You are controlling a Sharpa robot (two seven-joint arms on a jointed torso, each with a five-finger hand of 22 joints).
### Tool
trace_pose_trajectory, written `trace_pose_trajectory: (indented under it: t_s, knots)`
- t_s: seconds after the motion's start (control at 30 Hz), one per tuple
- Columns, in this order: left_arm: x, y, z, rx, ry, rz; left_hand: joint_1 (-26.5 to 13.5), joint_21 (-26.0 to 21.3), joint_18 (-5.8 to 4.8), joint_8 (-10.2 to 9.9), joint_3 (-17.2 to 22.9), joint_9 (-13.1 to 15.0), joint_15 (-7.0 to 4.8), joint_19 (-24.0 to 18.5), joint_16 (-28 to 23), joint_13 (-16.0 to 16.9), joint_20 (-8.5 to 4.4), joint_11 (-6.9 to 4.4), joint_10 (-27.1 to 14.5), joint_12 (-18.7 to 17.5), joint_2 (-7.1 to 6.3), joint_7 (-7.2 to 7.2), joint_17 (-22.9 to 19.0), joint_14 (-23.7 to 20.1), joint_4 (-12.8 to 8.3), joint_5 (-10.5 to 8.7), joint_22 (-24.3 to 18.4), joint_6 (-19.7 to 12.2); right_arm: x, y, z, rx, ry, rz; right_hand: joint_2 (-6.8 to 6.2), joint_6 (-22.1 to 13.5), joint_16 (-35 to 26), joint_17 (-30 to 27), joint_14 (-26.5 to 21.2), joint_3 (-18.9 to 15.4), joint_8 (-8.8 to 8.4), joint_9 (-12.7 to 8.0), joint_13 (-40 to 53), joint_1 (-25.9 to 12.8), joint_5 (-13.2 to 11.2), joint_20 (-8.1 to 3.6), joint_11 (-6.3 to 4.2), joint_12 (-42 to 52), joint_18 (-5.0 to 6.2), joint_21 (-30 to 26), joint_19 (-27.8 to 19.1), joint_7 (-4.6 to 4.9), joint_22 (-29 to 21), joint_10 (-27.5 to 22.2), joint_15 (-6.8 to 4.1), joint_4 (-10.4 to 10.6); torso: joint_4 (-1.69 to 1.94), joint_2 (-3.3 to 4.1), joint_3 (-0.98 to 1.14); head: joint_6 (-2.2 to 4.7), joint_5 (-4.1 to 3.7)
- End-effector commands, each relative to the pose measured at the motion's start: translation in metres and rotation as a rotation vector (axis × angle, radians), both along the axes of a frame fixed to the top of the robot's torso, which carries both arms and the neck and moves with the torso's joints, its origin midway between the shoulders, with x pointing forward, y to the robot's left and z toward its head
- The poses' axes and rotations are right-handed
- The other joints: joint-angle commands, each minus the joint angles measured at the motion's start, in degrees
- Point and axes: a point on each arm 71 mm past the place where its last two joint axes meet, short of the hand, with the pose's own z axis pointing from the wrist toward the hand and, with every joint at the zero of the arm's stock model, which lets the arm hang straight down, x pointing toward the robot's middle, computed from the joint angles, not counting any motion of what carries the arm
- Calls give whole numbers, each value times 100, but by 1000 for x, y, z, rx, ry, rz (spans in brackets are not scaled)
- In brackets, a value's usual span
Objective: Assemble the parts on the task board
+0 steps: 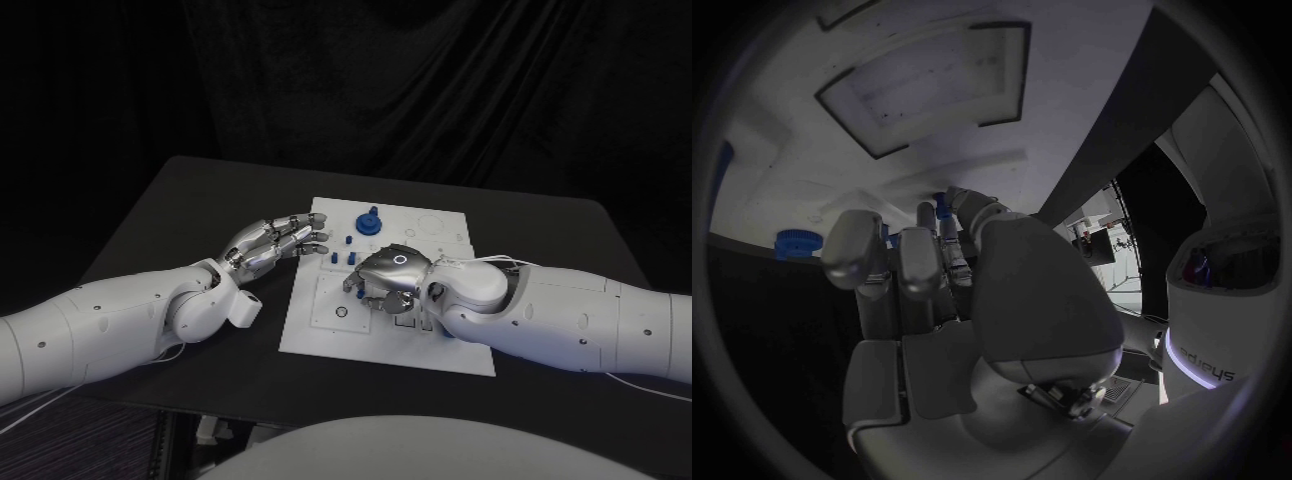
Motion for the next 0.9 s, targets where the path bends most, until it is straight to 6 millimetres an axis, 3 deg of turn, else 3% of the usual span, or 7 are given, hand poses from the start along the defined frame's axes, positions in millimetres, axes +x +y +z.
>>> trace_pose_trajectory:
  t_s: [0.03, 0.17, 0.33, 0.57, 0.63, 0.7, 0.9]
  knots:
    - [-1, -1, 5, -69, -55, 1, 29, -17, 11, 31, 37, -3, 16, -31, 37, -9, 8, 41, 2, -7, 42, 52, -7, -17, 1, -43, -6, 2, 1, -2, -2, -21, 1, -19, -6, -232, -91, -115, -121, -67, -5, -157, 7, -33, -76, 16, 62, -55, 97, -226, -119, -65, 642, -368, -4, 18, 7, -1, -3, -1, -4]
    - [-1, -1, 5, -69, -54, 2, 29, -17, 11, 31, 37, -3, 16, -31, 37, -9, 8, 41, 2, -7, 42, 52, -7, -17, 1, -43, -6, 2, 1, -5, -1, -10, -8, -24, 28, -551, -264, -361, -381, -304, 1, -457, 48, -28, -270, 54, 127, -10, 168, -688, -353, -184, 542, -994, 34, 45, 5, -2, -5, -1, 11]
    - [-1, 1, 4, -66, -53, 5, 29, -17, 11, 31, 37, -3, 16, -31, 37, -9, 8, 41, 2, -7, 42, 52, -7, -17, 1, -43, -6, 2, 1, -13, 5, 37, -39, -33, 19, -588, -258, -405, -441, -498, 12, -599, 99, -69, -462, 63, 122, 125, 177, -762, -382, -221, 536, -1218, 33, 123, 3, -6, -9, -1, 33]
    - [-1, 3, 4, -64, -53, 10, 29, -17, 11, 31, 37, -3, 16, -31, 37, -9, 8, 41, 2, -7, 42, 52, -7, -17, 1, -43, -6, 2, 7, -30, 34, 96, -108, -61, 32, -479, -235, -431, -459, -625, 54, -694, 142, -9, -433, 63, 120, 287, 176, -787, -372, -214, 541, -1342, 31, 191, 9, -3, -1, -1, 9]
    - [-1, 4, 4, -63, -54, 12, 29, -17, 11, 31, 37, -3, 16, -31, 37, -9, 8, 41, 2, -7, 42, 52, -7, -17, 1, -43, -6, 2, 12, -39, 47, 90, -121, -82, 74, -256, -177, -417, -427, -731, 109, -759, 163, -36, -404, 64, 120, 461, 169, -757, -326, -173, 558, -1319, 37, 315, 7, -6, 1, -1, 8]
    - [-1, 4, 4, -61, -54, 14, 24, -17, 8, 31, 41, -1, 21, -30, 39, -12, 11, 44, 0, -10, 42, 57, -8, -21, 0, -48, -7, 6, 16, -48, 58, 66, -124, -107, 170, -197, -75, -349, -344, -858, 85, -842, 130, -325, -280, 87, 139, 535, 140, -630, -234, -162, 594, -1282, 70, 565, 4, -10, 2, -1, 9]
    - [-1, 5, 4, -58, -55, 18, 11, -18, 5, 36, 45, 5, 25, -31, 47, -15, 12, 50, 2, -12, 42, 62, -8, -21, 3, -14, -9, 26, 23, -81, 79, -1, -131, -190, 231, -92, 207, -101, -75, -1011, 62, -986, -128, -581, -325, 92, 144, 375, 57, -101, 75, -198, 725, -1182, 65, 747, -6, -7, -2, -1, -19]
